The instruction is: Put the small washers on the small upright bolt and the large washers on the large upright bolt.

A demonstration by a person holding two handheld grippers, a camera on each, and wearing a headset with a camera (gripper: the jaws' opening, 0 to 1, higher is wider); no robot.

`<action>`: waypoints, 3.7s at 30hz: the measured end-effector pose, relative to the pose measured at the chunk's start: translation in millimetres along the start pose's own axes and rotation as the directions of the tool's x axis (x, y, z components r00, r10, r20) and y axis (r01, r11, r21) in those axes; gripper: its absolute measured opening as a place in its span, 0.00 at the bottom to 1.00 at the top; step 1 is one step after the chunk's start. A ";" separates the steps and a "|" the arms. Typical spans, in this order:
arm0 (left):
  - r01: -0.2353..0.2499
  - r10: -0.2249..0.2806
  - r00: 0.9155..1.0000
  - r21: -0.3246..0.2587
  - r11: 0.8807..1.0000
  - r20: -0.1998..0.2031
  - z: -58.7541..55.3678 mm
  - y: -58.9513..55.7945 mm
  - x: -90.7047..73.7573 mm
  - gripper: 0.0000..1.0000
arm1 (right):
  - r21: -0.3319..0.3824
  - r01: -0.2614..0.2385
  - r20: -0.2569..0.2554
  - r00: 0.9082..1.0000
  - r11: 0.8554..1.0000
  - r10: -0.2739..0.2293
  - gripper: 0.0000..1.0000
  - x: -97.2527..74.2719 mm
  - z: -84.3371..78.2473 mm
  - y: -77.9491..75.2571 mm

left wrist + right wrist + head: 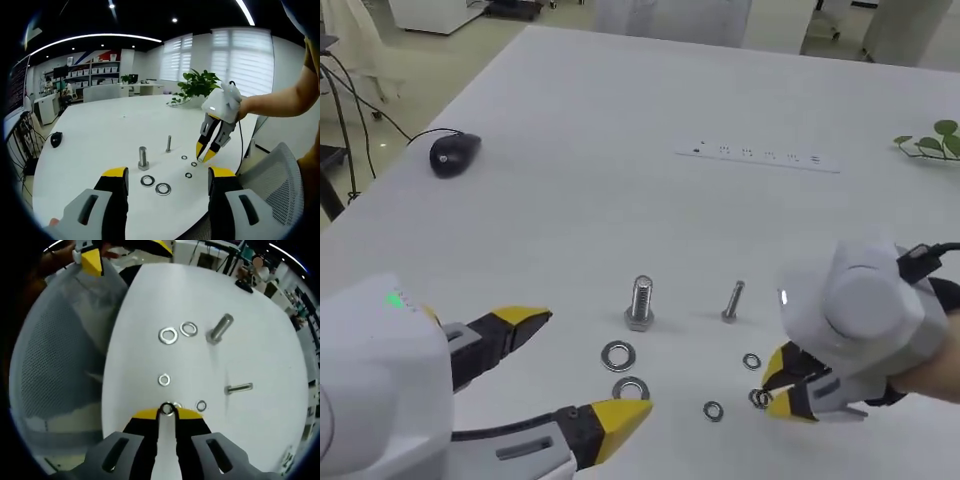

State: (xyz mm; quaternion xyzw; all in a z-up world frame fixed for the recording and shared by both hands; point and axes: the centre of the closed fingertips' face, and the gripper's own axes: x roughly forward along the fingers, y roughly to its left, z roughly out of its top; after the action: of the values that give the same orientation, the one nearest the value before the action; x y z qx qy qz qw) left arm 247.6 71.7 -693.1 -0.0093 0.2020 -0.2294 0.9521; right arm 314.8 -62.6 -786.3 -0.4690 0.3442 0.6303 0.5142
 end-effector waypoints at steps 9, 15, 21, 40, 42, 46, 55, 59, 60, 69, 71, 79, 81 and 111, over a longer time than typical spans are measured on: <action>0.007 -0.007 1.000 0.002 1.000 -0.002 -0.8 -1.2 0.3 0.64 | 0.009 0.066 0.039 0.997 0.998 -0.066 0.12 -31.4 19.0 -45.5; 0.005 -0.005 1.000 -0.002 1.000 -0.002 0.0 0.5 0.5 0.64 | -0.004 0.087 0.036 0.996 0.996 -0.087 0.12 -42.2 26.0 -68.5; 0.003 -0.003 1.000 -0.005 1.000 -0.001 0.1 2.0 1.0 0.64 | -0.023 0.089 0.011 0.996 0.996 -0.089 0.12 -40.5 29.5 -86.3; -0.006 0.006 1.000 -0.018 1.000 0.001 1.3 5.0 2.9 0.65 | -0.029 0.052 -0.028 0.998 0.998 -0.052 0.12 -18.0 26.3 -99.6; -0.007 0.007 1.000 -0.020 1.000 0.000 0.8 5.2 2.7 0.65 | -0.029 0.050 -0.031 0.998 0.998 -0.051 0.12 -16.5 26.1 -100.0; -0.012 0.012 1.000 -0.025 1.000 0.000 0.2 6.9 1.7 0.65 | -0.035 0.045 -0.039 0.998 0.998 -0.047 0.12 -14.8 25.2 -99.8; -0.015 0.015 1.000 -0.026 1.000 0.000 -1.2 8.3 0.8 0.65 | -0.039 0.036 -0.049 0.998 0.999 -0.038 0.12 -9.3 23.0 -100.0; -0.014 0.014 1.000 -0.025 1.000 0.002 -0.5 8.1 0.7 0.65 | -0.046 0.038 -0.056 0.998 0.998 -0.041 0.12 -2.9 20.0 -102.0; -0.015 0.015 1.000 -0.027 1.000 -0.001 -0.9 8.3 0.7 0.64 | -0.044 0.038 -0.055 0.998 0.998 -0.040 0.12 -1.8 19.8 -102.2; -0.013 0.013 1.000 -0.029 0.999 0.003 1.4 8.1 0.9 0.64 | -0.046 0.022 -0.063 0.998 0.999 -0.025 0.13 12.3 15.7 -102.6; -0.013 0.013 1.000 -0.029 1.000 0.002 1.6 8.2 1.3 0.64 | -0.049 0.019 -0.062 0.998 0.999 -0.022 0.13 15.8 15.4 -102.0; -0.015 0.015 1.000 -0.033 0.999 -0.001 1.6 9.5 2.1 0.64 | -0.040 0.008 -0.057 0.998 0.999 -0.011 0.13 32.2 10.1 -103.0; -0.015 0.015 1.000 -0.036 0.999 -0.001 1.4 9.7 2.0 0.64 | -0.041 0.007 -0.061 0.998 0.999 -0.010 0.13 35.2 8.5 -102.5; 0.018 -0.019 0.999 0.035 0.999 0.032 20.2 -11.2 -11.2 0.64 | -0.004 0.051 -0.032 0.998 0.999 -0.051 0.16 -8.0 0.4 -64.9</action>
State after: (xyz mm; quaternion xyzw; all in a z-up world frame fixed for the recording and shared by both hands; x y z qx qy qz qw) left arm 241.5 65.1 -669.0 0.0016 0.1823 -0.2416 0.9531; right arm 378.0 -49.6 -775.5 -0.4883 0.3395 0.6099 0.5237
